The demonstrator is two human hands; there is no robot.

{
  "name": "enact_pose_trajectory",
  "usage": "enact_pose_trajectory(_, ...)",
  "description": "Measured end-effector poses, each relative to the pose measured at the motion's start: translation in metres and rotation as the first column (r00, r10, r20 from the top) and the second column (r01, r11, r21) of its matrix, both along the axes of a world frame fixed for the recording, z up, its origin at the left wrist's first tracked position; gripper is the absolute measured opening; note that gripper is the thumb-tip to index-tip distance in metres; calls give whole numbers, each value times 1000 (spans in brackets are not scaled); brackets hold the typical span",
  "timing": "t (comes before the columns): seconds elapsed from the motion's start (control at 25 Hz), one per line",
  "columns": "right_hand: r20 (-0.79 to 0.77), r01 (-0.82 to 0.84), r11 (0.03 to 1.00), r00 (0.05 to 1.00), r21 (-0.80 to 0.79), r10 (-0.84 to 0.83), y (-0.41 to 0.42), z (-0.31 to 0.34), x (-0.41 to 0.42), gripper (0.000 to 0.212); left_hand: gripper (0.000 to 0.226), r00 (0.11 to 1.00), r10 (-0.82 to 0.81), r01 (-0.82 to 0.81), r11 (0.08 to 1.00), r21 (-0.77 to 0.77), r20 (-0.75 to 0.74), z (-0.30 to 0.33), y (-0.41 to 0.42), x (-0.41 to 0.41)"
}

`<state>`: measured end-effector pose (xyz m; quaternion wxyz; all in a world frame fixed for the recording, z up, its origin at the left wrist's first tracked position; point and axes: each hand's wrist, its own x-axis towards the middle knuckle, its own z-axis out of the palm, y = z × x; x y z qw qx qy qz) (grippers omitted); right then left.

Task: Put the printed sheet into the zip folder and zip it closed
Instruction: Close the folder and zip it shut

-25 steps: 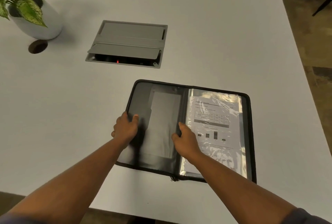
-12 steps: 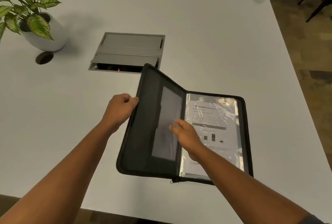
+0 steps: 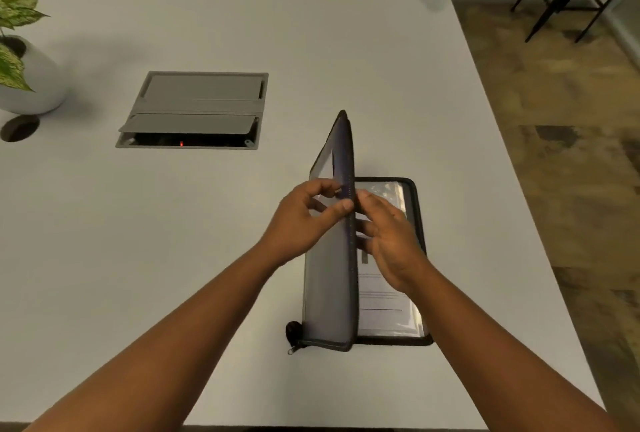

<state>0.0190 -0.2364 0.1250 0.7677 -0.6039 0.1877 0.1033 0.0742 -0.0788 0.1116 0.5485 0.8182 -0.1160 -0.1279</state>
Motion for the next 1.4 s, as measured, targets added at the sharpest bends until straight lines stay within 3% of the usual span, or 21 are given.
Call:
enact_pose_trajectory(0.16, -62, -5, 987, 998, -162, -5, -43, -2, -12, 24, 51, 994, -109, 106, 969, 224, 0, -53, -12, -17)
enact_pose_trajectory(0.32, -175, -13, 918, 983, -397, -62, -78, -22, -19, 26, 66, 979, -170, 205, 829, 521, -114, -95, -6, -32)
enact_pose_trajectory(0.48, -219, -2, 866, 968, -499, -125, -104, -63, -27, 22, 75, 957, -198, 288, 736, 613, -212, -118, 0, -49)
enact_pose_trajectory(0.68, -340, -99, 729, 921, -677, -191, -114, -113, -36, 11, 84, 939, -259, 344, 701, 624, -227, -133, 3, -57)
enact_pose_trajectory(0.92, -357, -167, 658, 920, -735, -165, -106, -139, -45, 43, 87, 930, -270, 367, 695, 619, -248, -145, 4, -61)
enact_pose_trajectory(1.04, -363, -198, 591, 916, -782, -173, -103, -148, -49, 50, 87, 932, -275, 362, 726, 585, -235, -151, 8, -63)
enact_pose_trajectory(1.24, -370, -222, 584, 917, -781, -146, -102, -158, -50, 50, 86, 923, -282, 383, 743, 549, -261, -153, 10, -63)
enact_pose_trajectory(1.32, -373, -256, 511, 917, -820, -140, -98, -156, -52, 51, 80, 931, -258, 359, 783, 509, -259, -151, 16, -68)
enact_pose_trajectory(1.4, -326, -270, 357, 940, -894, -106, -83, -151, -64, 54, 68, 947, -227, 311, 827, 468, -227, -148, 30, -79)
